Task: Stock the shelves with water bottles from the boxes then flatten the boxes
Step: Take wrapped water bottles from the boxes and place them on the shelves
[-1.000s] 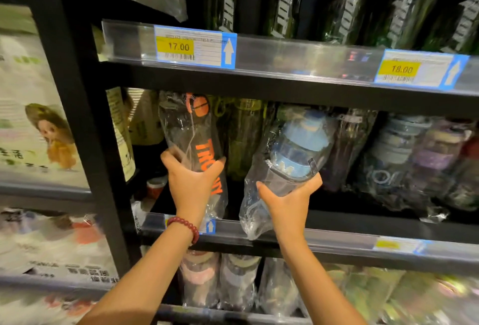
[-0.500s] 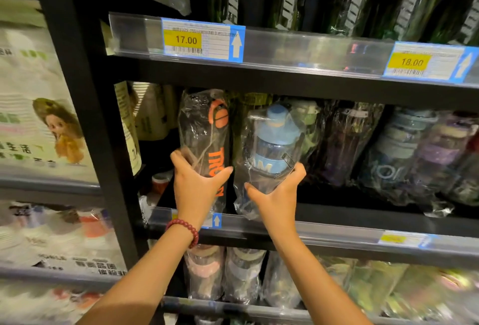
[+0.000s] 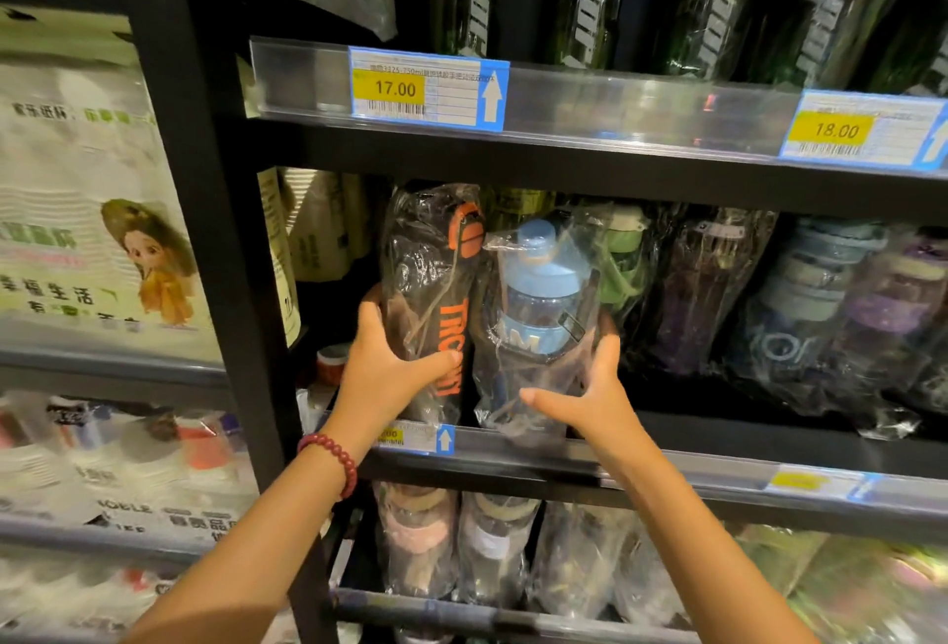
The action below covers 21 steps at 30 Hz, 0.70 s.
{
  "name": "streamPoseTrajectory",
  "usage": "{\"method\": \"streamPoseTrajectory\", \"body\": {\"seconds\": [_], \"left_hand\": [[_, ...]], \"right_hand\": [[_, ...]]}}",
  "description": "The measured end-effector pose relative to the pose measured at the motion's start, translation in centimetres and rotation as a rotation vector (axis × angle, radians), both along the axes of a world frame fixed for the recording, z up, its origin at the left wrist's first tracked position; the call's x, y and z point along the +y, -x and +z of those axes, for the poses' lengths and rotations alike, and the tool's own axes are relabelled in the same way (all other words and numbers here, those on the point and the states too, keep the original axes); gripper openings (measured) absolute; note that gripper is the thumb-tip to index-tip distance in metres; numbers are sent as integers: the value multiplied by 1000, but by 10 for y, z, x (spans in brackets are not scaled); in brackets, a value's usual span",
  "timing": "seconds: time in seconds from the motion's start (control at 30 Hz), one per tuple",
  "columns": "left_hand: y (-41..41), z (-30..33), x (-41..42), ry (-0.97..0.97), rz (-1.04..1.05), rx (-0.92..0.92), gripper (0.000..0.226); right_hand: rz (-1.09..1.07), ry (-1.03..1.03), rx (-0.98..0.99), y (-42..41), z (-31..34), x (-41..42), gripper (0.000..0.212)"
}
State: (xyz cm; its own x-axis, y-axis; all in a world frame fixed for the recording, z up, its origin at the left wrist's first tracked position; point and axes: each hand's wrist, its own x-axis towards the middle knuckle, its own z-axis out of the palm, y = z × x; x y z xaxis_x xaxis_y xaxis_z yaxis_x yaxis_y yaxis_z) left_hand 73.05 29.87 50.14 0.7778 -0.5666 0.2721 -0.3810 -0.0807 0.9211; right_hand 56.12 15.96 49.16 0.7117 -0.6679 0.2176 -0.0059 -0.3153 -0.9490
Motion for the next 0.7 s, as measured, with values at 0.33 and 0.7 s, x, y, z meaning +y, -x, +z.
{"method": "streamPoseTrajectory", "body": {"seconds": [0.33, 0.7], "left_hand": [[5, 4, -7, -31, 187, -127, 65], [6, 1, 4, -6, -26, 108, 116]], "right_hand": [[-138, 157, 34, -2, 0, -1, 59], [-106, -4, 104, -9, 3, 1, 76]]}}
